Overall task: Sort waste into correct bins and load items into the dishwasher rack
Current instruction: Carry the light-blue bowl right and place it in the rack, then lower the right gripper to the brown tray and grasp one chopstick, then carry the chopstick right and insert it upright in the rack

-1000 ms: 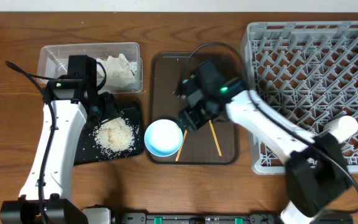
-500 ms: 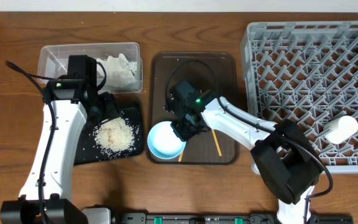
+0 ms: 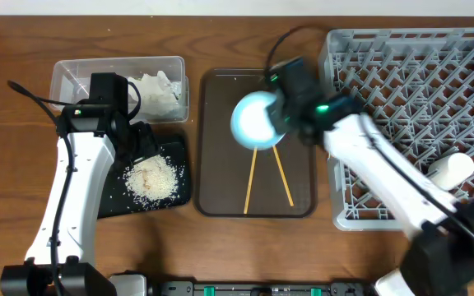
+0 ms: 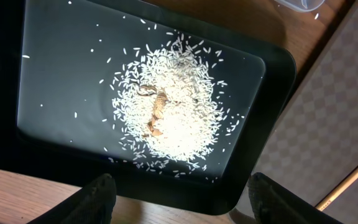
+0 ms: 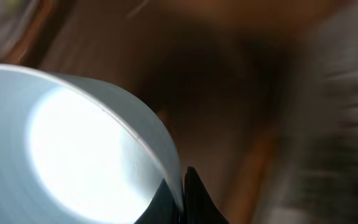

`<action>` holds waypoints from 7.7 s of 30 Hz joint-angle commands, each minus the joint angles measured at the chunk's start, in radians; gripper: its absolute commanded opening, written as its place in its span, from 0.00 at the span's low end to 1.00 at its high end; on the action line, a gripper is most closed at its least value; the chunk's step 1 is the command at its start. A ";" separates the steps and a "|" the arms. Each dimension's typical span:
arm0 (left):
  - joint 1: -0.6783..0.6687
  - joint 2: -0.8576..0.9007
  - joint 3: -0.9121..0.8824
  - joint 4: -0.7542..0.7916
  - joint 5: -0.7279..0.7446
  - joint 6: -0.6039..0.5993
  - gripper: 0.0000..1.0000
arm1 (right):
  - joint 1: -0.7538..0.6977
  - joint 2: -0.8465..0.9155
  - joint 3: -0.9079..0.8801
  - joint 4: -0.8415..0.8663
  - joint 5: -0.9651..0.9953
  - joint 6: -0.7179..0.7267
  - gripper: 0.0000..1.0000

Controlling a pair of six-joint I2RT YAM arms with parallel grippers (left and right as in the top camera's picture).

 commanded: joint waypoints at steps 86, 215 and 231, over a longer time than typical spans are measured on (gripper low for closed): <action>0.005 -0.012 -0.006 -0.006 -0.005 -0.010 0.72 | -0.436 0.377 0.012 0.523 0.925 -0.647 0.41; 0.005 -0.012 -0.006 -0.009 -0.005 -0.010 0.72 | -0.124 -0.174 -0.182 -0.090 -0.102 0.121 0.01; 0.005 -0.012 -0.006 -0.002 -0.005 -0.010 0.72 | -0.380 -0.077 -0.187 -0.247 -0.133 0.073 0.01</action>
